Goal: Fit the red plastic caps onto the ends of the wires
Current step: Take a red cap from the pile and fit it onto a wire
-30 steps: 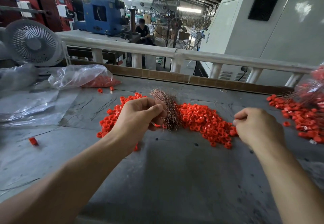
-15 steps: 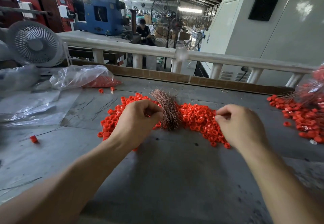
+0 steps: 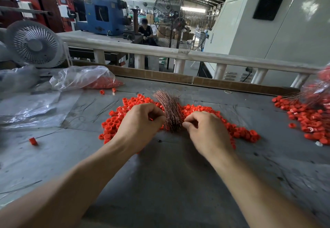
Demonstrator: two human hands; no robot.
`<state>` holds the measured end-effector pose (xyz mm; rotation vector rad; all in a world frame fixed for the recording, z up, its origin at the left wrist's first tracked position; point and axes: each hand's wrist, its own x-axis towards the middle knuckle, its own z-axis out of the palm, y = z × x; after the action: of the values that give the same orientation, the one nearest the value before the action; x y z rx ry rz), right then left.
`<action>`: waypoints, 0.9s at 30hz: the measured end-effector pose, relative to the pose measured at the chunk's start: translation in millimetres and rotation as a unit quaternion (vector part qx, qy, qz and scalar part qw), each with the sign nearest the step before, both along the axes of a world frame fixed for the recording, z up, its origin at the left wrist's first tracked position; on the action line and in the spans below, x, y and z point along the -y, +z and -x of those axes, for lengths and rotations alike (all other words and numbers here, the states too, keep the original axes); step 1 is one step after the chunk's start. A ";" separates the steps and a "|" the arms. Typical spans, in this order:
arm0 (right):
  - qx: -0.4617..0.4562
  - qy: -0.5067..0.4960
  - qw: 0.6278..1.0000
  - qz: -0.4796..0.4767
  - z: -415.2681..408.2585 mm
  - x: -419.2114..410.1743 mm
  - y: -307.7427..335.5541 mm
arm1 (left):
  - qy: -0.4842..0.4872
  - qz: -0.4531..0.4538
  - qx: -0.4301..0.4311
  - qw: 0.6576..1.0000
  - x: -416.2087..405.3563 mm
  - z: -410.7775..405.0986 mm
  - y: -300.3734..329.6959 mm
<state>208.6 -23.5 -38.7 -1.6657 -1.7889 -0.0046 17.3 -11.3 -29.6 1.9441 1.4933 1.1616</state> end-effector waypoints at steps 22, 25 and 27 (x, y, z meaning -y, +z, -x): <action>0.046 0.127 0.970 -0.200 15.4 36.6 37.6 | -0.128 -0.113 0.033 0.985 18.0 -5.6 12.7; -0.080 0.167 0.967 -0.175 14.0 35.8 35.4 | -0.123 -0.114 0.075 0.983 18.6 -6.1 15.7; -0.136 0.180 0.966 -0.123 12.5 34.9 32.4 | -0.149 -0.091 0.130 0.976 18.2 -7.0 17.2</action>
<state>196.1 -58.4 -6.3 -1.0949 -1.7702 0.1507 24.3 -29.5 -12.4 1.9587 0.9535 1.3879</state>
